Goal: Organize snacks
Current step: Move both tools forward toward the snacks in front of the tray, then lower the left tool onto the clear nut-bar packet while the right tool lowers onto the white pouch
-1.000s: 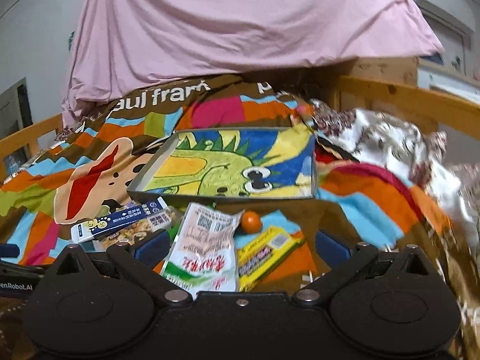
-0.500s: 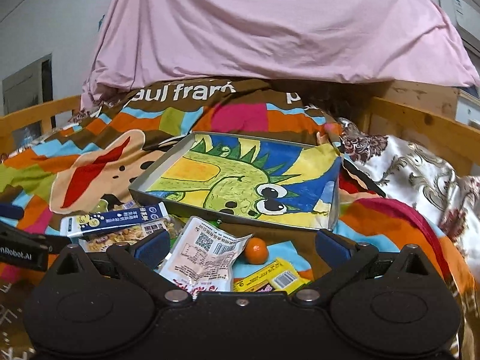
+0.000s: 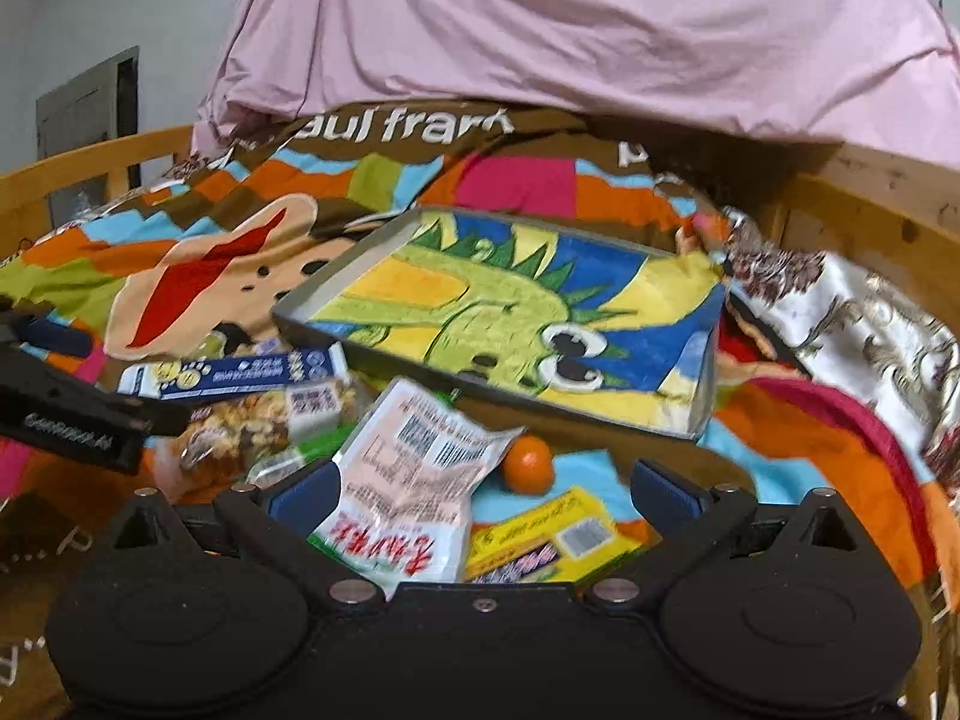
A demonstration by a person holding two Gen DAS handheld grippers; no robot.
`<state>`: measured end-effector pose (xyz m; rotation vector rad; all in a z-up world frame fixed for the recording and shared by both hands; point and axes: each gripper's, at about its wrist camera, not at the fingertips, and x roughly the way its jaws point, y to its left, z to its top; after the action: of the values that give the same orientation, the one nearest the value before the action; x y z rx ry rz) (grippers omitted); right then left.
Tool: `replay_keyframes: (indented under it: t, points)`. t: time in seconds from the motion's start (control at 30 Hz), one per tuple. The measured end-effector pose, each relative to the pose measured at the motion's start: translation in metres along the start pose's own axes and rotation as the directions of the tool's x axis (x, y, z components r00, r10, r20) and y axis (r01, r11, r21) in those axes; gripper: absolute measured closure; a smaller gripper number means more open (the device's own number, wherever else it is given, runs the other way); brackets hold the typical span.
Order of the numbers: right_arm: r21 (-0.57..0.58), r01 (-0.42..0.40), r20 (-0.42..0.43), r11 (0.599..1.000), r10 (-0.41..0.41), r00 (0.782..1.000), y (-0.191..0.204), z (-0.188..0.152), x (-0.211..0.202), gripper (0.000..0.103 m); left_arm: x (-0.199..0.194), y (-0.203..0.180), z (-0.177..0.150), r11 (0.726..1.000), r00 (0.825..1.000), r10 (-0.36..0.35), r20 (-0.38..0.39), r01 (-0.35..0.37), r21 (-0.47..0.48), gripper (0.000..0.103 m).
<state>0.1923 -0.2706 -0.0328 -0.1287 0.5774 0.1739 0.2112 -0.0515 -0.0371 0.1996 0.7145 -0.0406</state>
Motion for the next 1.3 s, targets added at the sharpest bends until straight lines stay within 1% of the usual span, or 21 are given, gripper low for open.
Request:
replay_keyframes:
  t: [0.1,0.27,0.37,0.53,0.63,0.7,0.83,1.0,1.13,1.23,1.3]
  points:
    - [-0.002,-0.022,-0.03,1.0,0.022,0.999,0.003,-0.002,0.002,0.0,0.006,0.0,-0.001,0.999,0.999,-0.034,0.001,0.034,0.013,0.0]
    - [-0.019,-0.053,-0.077,0.998,0.051,0.996,0.011,-0.008,0.012,0.0,0.02,0.003,-0.001,0.994,0.994,-0.106,-0.011,0.106,0.005,0.0]
    - [-0.012,-0.055,-0.117,0.998,0.053,0.992,0.015,-0.011,0.024,0.0,0.028,-0.002,0.002,0.992,0.993,-0.116,-0.016,0.117,0.037,0.0]
    - [0.025,-0.07,-0.131,0.997,0.072,0.989,0.018,-0.009,0.038,0.001,0.041,-0.013,0.006,0.985,0.991,-0.128,-0.028,0.131,0.117,0.0]
    - [0.032,-0.077,-0.164,0.997,0.081,0.983,0.018,-0.011,0.044,0.0,0.046,-0.013,0.008,0.981,0.99,-0.133,-0.04,0.137,0.137,0.0]
    - [0.03,-0.077,-0.16,0.997,0.08,0.984,0.019,-0.011,0.045,0.001,0.047,-0.012,0.01,0.979,0.99,-0.136,-0.043,0.141,0.148,0.0]
    - [0.038,-0.078,-0.148,0.996,0.083,0.986,0.02,-0.01,0.049,0.001,0.046,-0.01,0.014,0.973,0.985,-0.163,-0.048,0.168,0.157,0.0]
    - [0.042,-0.076,-0.133,0.996,0.081,0.988,0.022,-0.01,0.051,0.001,0.046,-0.013,0.021,0.958,0.977,-0.203,-0.061,0.211,0.192,0.001]
    - [0.05,-0.056,-0.117,0.997,0.061,0.991,0.026,-0.01,0.054,0.001,0.047,-0.021,0.026,0.938,0.974,-0.214,-0.078,0.228,0.263,0.002]
    - [0.054,-0.04,-0.107,0.998,0.046,0.993,0.029,-0.01,0.057,0.001,0.05,-0.022,0.03,0.93,0.973,-0.21,-0.094,0.228,0.288,0.003]
    - [0.036,-0.022,-0.107,0.999,0.026,0.994,0.033,-0.01,0.06,0.001,0.052,-0.022,0.033,0.925,0.97,-0.218,-0.108,0.241,0.294,0.006]
